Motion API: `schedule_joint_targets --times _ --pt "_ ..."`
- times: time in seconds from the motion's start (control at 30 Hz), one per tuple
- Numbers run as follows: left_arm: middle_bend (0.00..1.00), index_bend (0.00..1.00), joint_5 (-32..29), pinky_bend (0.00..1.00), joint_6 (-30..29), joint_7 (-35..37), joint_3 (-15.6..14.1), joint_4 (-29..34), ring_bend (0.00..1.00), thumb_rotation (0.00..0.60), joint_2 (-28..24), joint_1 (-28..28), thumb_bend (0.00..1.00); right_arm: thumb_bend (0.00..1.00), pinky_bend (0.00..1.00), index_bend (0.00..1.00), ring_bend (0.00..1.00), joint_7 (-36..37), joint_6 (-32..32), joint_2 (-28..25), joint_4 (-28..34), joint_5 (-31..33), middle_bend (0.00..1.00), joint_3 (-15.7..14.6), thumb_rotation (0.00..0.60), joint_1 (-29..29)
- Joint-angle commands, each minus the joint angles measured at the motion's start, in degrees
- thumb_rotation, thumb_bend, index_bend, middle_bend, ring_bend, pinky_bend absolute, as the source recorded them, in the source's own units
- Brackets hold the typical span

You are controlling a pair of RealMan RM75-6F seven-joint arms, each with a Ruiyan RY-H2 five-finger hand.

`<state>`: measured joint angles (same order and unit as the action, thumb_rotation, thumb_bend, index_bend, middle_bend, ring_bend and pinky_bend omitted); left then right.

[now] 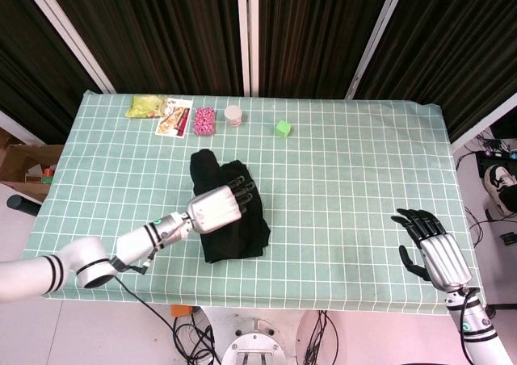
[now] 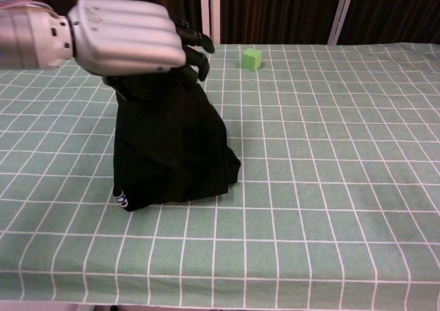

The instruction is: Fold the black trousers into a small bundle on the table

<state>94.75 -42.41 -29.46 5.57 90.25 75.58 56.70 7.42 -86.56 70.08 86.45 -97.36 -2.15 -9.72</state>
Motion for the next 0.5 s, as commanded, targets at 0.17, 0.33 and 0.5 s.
schedule_joint_targets --times 0.17,0.33,0.5 --pt "0.25 0.54 -10.36 0.18 9.54 -2.93 4.0 -6.45 0.1 0.6 9.6 7.06 0.58 0.48 0.18 0.23 0.13 1.3 0.25 0.38 -1.2 0.47 0.17 0.0 0.6 0.28" --pt "0.25 0.54 -14.85 0.18 11.53 -0.9 3.87 -11.78 0.1 0.6 12.61 8.21 0.58 0.48 0.18 0.23 0.13 2.13 0.26 0.39 -2.08 0.84 0.17 0.03 0.6 0.57" --pt "0.25 0.53 -18.46 0.19 11.67 -0.32 3.26 -13.84 0.1 0.6 12.74 7.99 0.58 0.48 0.18 0.23 0.13 2.45 0.39 0.25 -2.3 1.09 0.17 0.19 0.6 0.65"
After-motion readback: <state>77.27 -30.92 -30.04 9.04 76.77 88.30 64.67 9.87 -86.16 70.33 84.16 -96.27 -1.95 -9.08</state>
